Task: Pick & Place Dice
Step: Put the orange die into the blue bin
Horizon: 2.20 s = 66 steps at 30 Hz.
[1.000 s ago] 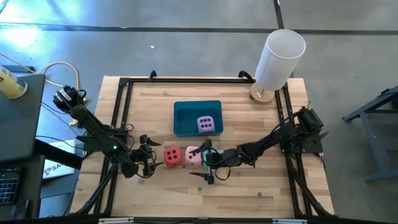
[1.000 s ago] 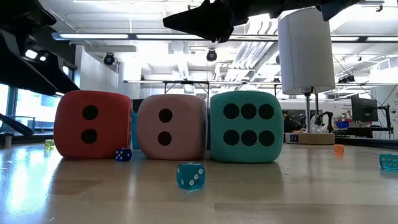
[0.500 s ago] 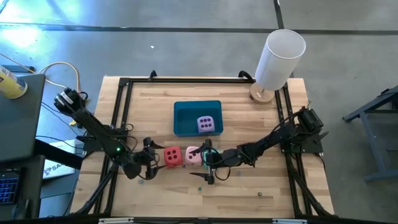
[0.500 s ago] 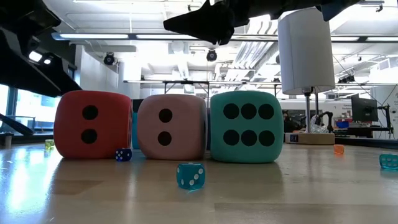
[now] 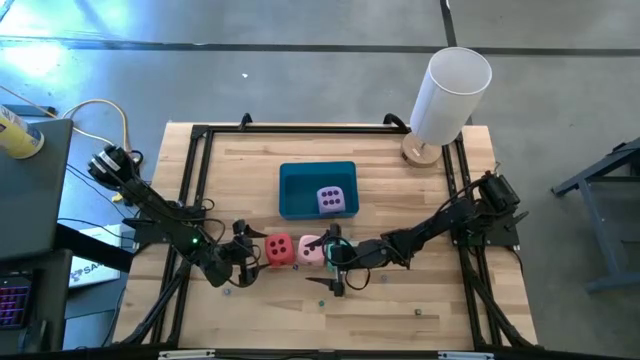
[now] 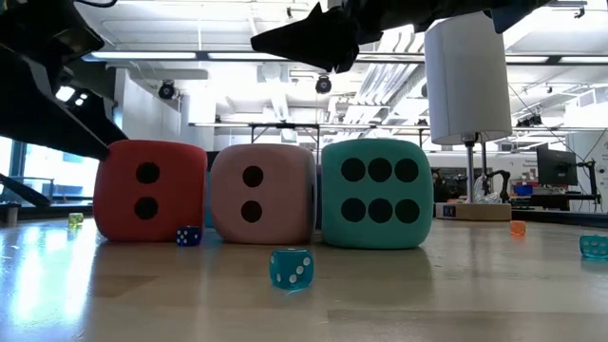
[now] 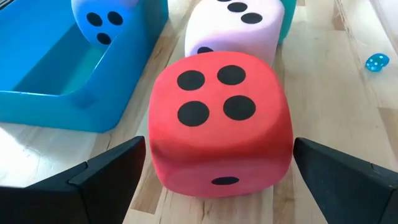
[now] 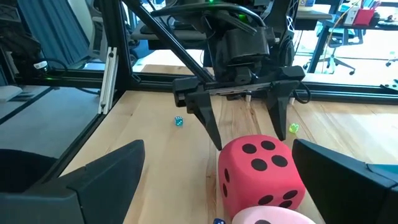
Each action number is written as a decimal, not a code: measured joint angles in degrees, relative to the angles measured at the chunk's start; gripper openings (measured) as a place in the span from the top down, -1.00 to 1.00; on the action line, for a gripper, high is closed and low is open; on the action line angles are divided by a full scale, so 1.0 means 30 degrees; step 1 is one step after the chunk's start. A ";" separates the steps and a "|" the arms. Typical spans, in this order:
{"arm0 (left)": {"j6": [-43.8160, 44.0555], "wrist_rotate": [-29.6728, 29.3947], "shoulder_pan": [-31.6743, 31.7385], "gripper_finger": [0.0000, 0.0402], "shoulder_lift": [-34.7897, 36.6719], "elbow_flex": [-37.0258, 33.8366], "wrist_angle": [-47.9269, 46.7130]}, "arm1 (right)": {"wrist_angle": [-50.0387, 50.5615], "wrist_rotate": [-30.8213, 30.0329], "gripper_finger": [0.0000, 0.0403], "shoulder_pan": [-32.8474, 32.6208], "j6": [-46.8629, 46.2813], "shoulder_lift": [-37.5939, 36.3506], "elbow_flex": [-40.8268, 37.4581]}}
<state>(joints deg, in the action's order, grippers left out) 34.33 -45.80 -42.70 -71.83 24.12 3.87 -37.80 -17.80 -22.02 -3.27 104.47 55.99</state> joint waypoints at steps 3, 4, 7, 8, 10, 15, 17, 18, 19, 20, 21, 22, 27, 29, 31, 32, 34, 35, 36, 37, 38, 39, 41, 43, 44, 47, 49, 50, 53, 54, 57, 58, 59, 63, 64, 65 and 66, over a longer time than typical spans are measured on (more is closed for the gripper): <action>0.0005 0.0000 0.0000 -0.99 0.0000 0.0000 0.0061 | 0.0007 0.0000 -0.98 0.0000 0.0000 0.0000 0.0000; 0.0013 0.0000 0.0000 -0.99 0.0000 0.0000 0.0149 | 0.0007 0.0000 -0.98 0.0000 0.0000 0.0000 0.0000; 0.0023 0.0000 0.0110 -0.99 0.0000 0.0000 0.0402 | 0.0007 0.0000 -0.98 0.0000 0.0000 0.0000 0.0000; 0.0044 0.0000 0.0159 -0.99 0.0000 0.0000 0.0445 | 0.0011 0.0000 -0.98 0.0000 0.0000 0.0000 0.0000; 0.0064 -0.0007 0.0245 -0.99 0.0000 0.0000 0.0554 | 0.0222 -0.0007 -0.98 0.0000 -0.0007 0.0000 0.0000; 0.0064 -0.0004 0.0452 -0.99 -0.0134 0.0000 0.0933 | 0.1088 -0.0074 -0.98 0.0000 -0.0319 0.0000 0.0000; 0.0064 -0.0007 0.0452 -0.99 -0.0385 0.0000 0.1115 | 0.1115 -0.0073 -0.98 0.0015 -0.0466 0.0000 0.0000; 0.0063 -0.0007 0.0452 -0.99 -0.0551 0.0000 0.1209 | 0.1115 -0.0073 -0.98 0.0015 -0.0481 0.0000 0.0000; 0.0059 -0.0062 0.0452 -0.99 -0.0736 0.0000 0.1358 | 0.1115 -0.0073 -0.98 0.0015 -0.0478 0.0000 0.0000; 0.0059 -0.0112 0.0452 -0.99 -0.0933 0.0000 0.1517 | 0.1115 -0.0073 -0.98 0.0015 -0.0481 0.0000 0.0000; 0.0045 -0.0172 0.0452 -0.99 -0.1127 0.0000 0.1709 | 0.1122 -0.0073 -0.98 0.0015 -0.0484 0.0000 0.0000; 0.0054 -0.0204 0.0452 -0.99 -0.1358 0.0000 0.1927 | 0.1122 -0.0073 -0.98 0.0015 -0.0487 0.0000 0.0000; 0.0049 -0.0291 0.0452 -0.99 -0.1737 0.0007 0.2220 | 0.1129 -0.0073 -0.98 0.0015 -0.0488 0.0000 0.0000; 0.0049 -0.0280 0.0452 -0.99 -0.1740 0.0007 0.2220 | 0.1129 -0.0073 -0.98 0.0015 -0.0488 0.0000 0.0000; 0.0049 -0.0275 0.0452 -0.99 -0.1734 0.0007 0.2219 | 0.1129 -0.0073 -0.98 0.0015 -0.0481 0.0000 0.0000; 0.0049 -0.0270 0.0452 -0.99 -0.1735 0.0007 0.2219 | 0.1129 -0.0073 -0.98 0.0015 -0.0488 0.0000 0.0000; 0.0049 -0.0262 0.0452 -0.99 -0.1734 0.0007 0.2212 | 0.1142 -0.0073 -0.98 0.0015 -0.0488 0.0000 0.0000; 0.0049 -0.0256 0.0452 -0.99 -0.1738 0.0007 0.2205 | 0.1144 -0.0073 -0.98 0.0015 -0.0488 0.0000 0.0000; 0.0049 -0.0255 0.0452 -0.99 -0.1734 0.0007 0.2205 | 0.1146 -0.0073 -0.98 0.0015 -0.0488 0.0000 0.0000; 0.0049 -0.0248 0.0452 -0.98 -0.1734 0.0007 0.2201 | 0.1144 -0.0073 -0.98 0.0015 -0.0488 0.0000 0.0000; 0.0049 -0.0246 0.0452 -0.97 -0.1736 0.0007 0.2198 | 0.1144 -0.0073 -0.98 0.0015 -0.0488 0.0000 0.0000; 0.0049 -0.0235 0.0452 -0.94 -0.1734 0.0007 0.2197 | 0.1144 -0.0073 -0.98 0.0015 -0.0488 0.0000 0.0000; 0.0049 -0.0205 0.0452 -0.89 -0.1734 0.0007 0.2191 | 0.1151 -0.0073 -0.98 0.0015 -0.0488 0.0000 0.0000; 0.0042 -0.0199 0.0452 -0.83 -0.1734 0.0007 0.2191 | 0.1233 -0.0073 -0.98 0.0015 -0.0488 0.0000 0.0000; 0.0042 -0.0198 0.0452 -0.80 -0.1734 0.0007 0.2183 | 0.1285 -0.0073 -0.98 0.0015 -0.0488 0.0000 0.0000; 0.0042 -0.0204 0.0452 -0.76 -0.1734 0.0007 0.2183 | 0.1326 -0.0073 -0.98 0.0015 -0.0488 0.0000 0.0000; 0.0042 -0.0318 0.0444 -0.75 -0.1737 0.0007 0.2178 | 0.1333 -0.0073 -0.98 0.0015 -0.0488 0.0000 0.0000; 0.0042 -0.0347 0.0444 -0.75 -0.1739 0.0007 0.2176 | 0.1360 -0.0073 -0.98 0.0015 -0.0488 0.0000 0.0000; -0.0011 -0.0357 0.0444 -0.74 -0.1734 0.0007 0.2176 | 0.1392 -0.0073 -0.98 0.0015 -0.0488 0.0000 0.0000; -0.0017 -0.0364 0.0444 -0.74 -0.1738 0.0007 0.2176 | 0.1392 -0.0073 -0.98 0.0015 -0.0488 0.0000 0.0000; -0.0014 -0.0385 0.0444 -0.74 -0.1741 0.0007 0.2176 | 0.1399 -0.0073 -0.98 0.0015 -0.0488 0.0000 0.0000; -0.0017 -0.0390 0.0444 -0.74 -0.1741 0.0007 0.2176 | 0.1399 -0.0073 -0.98 0.0015 -0.0495 0.0000 0.0000; -0.0017 -0.0401 0.0444 -0.74 -0.1741 0.0007 0.2176 | 0.1399 -0.0074 -0.98 0.0015 -0.0488 0.0000 0.0000; -0.0024 -0.0414 0.0444 -0.73 -0.1712 0.0007 0.2196 | 0.1399 -0.0073 -0.98 0.0015 -0.0492 0.0000 0.0000; -0.0024 -0.0452 0.0444 -0.73 -0.1712 0.0007 0.2210 | 0.1399 -0.0073 -0.98 0.0015 -0.0491 0.0000 0.0000; -0.0024 -0.0495 0.0441 -0.73 -0.1712 0.0007 0.2220 | 0.1405 -0.0075 -0.98 0.0015 -0.0493 0.0000 0.0000; -0.0024 -0.0548 0.0430 -0.73 -0.1712 0.0007 0.2217 | 0.1406 -0.0073 -0.98 0.0015 -0.0493 0.0000 0.0000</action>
<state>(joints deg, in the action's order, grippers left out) 34.26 -47.45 -41.41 -76.97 24.14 10.52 -33.58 -18.02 -21.98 -4.75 104.47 55.99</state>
